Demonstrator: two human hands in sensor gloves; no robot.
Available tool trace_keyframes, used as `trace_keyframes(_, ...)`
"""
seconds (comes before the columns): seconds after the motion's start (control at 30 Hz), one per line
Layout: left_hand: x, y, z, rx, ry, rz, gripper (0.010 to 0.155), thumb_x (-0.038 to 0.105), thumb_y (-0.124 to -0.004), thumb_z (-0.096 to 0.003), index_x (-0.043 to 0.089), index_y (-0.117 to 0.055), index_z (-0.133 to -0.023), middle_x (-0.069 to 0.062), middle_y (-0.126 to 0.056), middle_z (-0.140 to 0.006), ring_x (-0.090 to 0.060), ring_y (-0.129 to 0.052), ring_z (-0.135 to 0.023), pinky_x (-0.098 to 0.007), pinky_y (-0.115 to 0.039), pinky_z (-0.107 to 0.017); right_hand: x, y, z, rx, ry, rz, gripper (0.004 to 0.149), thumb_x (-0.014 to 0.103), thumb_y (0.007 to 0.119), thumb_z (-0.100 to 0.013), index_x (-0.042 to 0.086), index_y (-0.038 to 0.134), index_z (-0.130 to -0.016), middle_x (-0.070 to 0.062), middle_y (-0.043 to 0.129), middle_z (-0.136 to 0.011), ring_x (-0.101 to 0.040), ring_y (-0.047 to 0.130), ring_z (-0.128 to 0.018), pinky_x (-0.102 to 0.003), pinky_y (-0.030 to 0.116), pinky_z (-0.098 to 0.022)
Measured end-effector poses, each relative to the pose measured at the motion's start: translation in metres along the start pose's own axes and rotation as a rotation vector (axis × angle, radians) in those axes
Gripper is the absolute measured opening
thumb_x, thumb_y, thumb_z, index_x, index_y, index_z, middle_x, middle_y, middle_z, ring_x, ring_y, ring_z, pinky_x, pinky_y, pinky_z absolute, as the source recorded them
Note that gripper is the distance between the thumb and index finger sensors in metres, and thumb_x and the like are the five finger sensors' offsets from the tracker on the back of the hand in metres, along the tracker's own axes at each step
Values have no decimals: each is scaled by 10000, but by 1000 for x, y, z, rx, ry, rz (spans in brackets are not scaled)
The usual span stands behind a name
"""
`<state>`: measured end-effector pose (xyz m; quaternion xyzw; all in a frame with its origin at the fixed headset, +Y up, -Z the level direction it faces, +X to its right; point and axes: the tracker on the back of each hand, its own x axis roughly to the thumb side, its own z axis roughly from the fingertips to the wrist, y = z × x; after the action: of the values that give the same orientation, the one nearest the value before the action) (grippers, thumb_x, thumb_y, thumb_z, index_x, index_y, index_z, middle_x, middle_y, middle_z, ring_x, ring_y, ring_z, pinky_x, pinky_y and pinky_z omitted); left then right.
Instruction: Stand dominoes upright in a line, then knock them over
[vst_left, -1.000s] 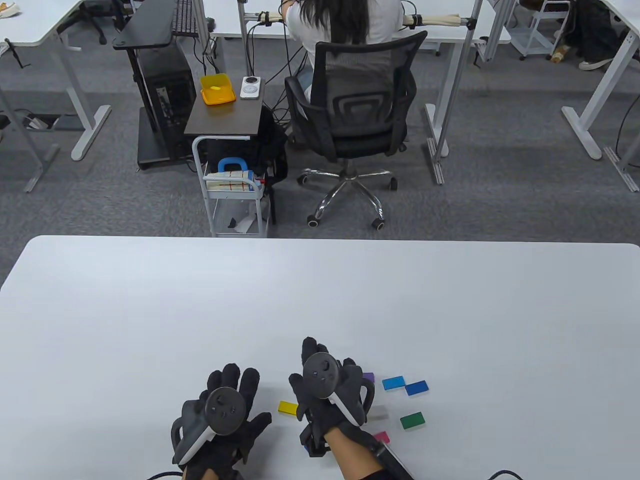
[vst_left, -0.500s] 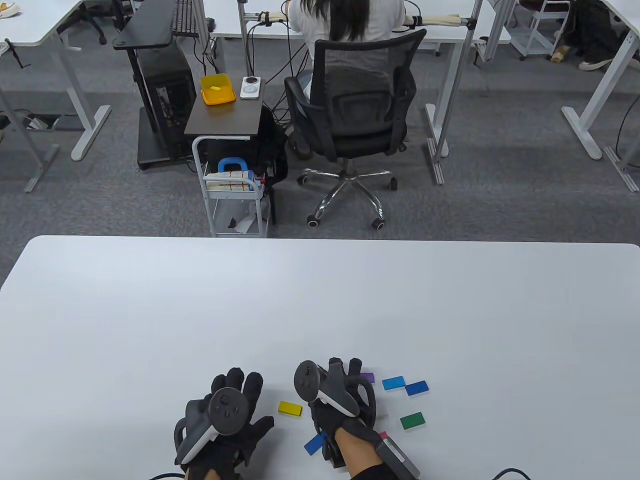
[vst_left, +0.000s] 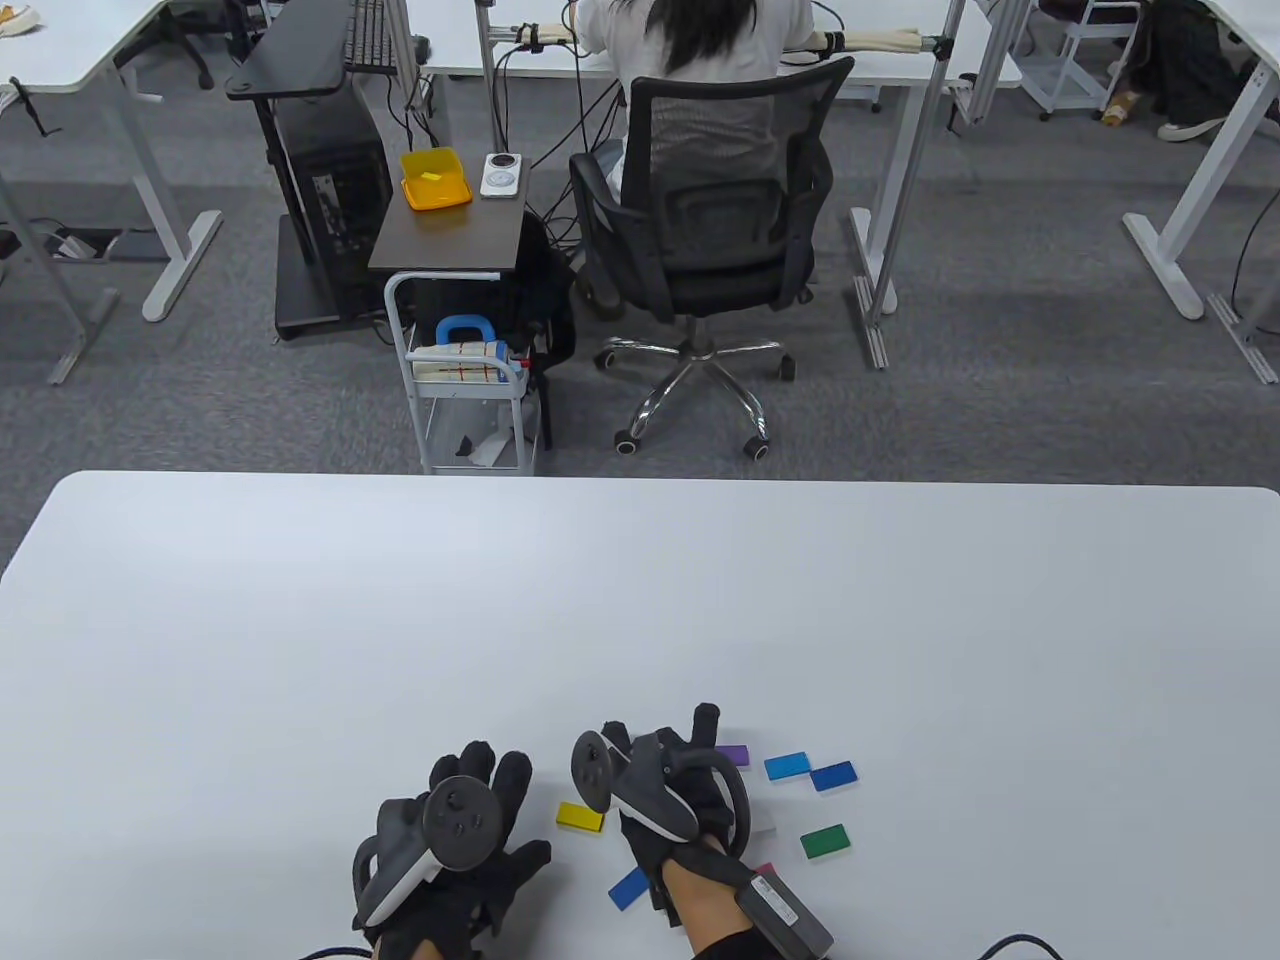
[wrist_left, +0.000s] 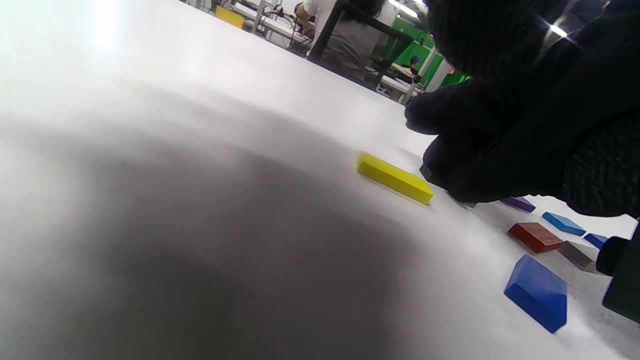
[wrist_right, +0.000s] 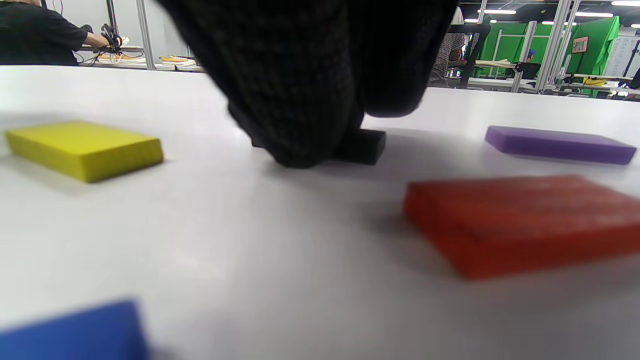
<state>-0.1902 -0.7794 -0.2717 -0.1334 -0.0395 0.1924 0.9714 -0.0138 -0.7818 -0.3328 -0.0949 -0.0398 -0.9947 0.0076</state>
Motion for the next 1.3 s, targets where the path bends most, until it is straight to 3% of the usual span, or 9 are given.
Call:
trace_keyframes(0.13,-1,0,0,0,3,-3,825,581,-742,-402,374,-281,-1053,-87,-190,-1212,-461,-246,-1092,-621,-397,-813,-5,0,1,15,-13,-44,703,264,965,-386,276,630,-1004,0,914,-846,-283,863,-875,-725,368,-774)
trace_keyframes(0.33,-4,-1,-1,-6,10,16,813,582,-746,-401,393,-297,-1052,-81,-201,-1215,-460,-257,-1094,-620,-401,-813,-20,-27,9,-76,-27,-192,638,276,899,-413,313,652,-1000,-72,812,-909,-312,926,-758,-676,503,-760)
trace_keyframes(0.4,-4,-1,-1,-1,8,15,803,578,-748,-402,403,-308,-1050,-83,-205,-1216,-459,-260,-1095,-621,-403,-813,-23,-34,11,-89,-46,-234,516,277,893,-414,262,802,-922,-99,799,-903,-324,938,-723,-635,579,-739)
trace_keyframes(0.5,-3,0,0,-3,-10,21,763,571,-754,-400,437,-365,-1044,-77,-222,-1219,-455,-275,-1099,-621,-407,-813,-28,-45,16,-154,-70,-246,504,313,942,-372,243,866,-866,-107,856,-838,-290,1011,-635,-553,722,-683)
trace_keyframes(0.63,-1,0,0,4,-14,6,768,573,-753,-399,425,-364,-1045,-80,-228,-1218,-455,-281,-1098,-618,-412,-813,-37,-55,21,-224,-86,-306,496,323,988,-329,230,884,-805,-93,885,-804,-263,1068,-597,-490,791,-652)
trace_keyframes(0.9,-2,-4,-1,-25,-18,31,795,589,-752,-392,398,-350,-1051,-79,-237,-1219,-452,-281,-1099,-619,-413,-813,-49,-43,16,-147,-90,-414,373,226,1005,-333,251,916,-694,-62,885,-836,-304,1056,-686,-482,774,-660)
trace_keyframes(1.0,-1,-4,-1,-30,-23,32,796,585,-753,-395,392,-347,-1052,-79,-236,-1218,-453,-281,-1099,-618,-414,-812,-54,-39,14,-149,-65,-470,419,198,1007,-329,273,921,-732,-47,912,-843,-307,1029,-735,-547,719,-682)
trace_keyframes(1.13,0,-5,-1,-30,-28,26,795,586,-748,-396,391,-344,-1052,-80,-239,-1218,-455,-284,-1097,-617,-417,-812,-58,-31,12,-114,-45,-477,649,188,1006,-330,256,778,-934,-34,916,-848,-289,1021,-749,-570,692,-691)
trace_keyframes(1.3,1,-5,0,-31,-29,26,794,584,-747,-397,389,-343,-1052,-79,-240,-1218,-452,-286,-1098,-617,-418,-811,-57,-26,11,-106,-37,-448,668,196,1008,-329,258,758,-946,-5,916,-852,-268,993,-791,-573,657,-712)
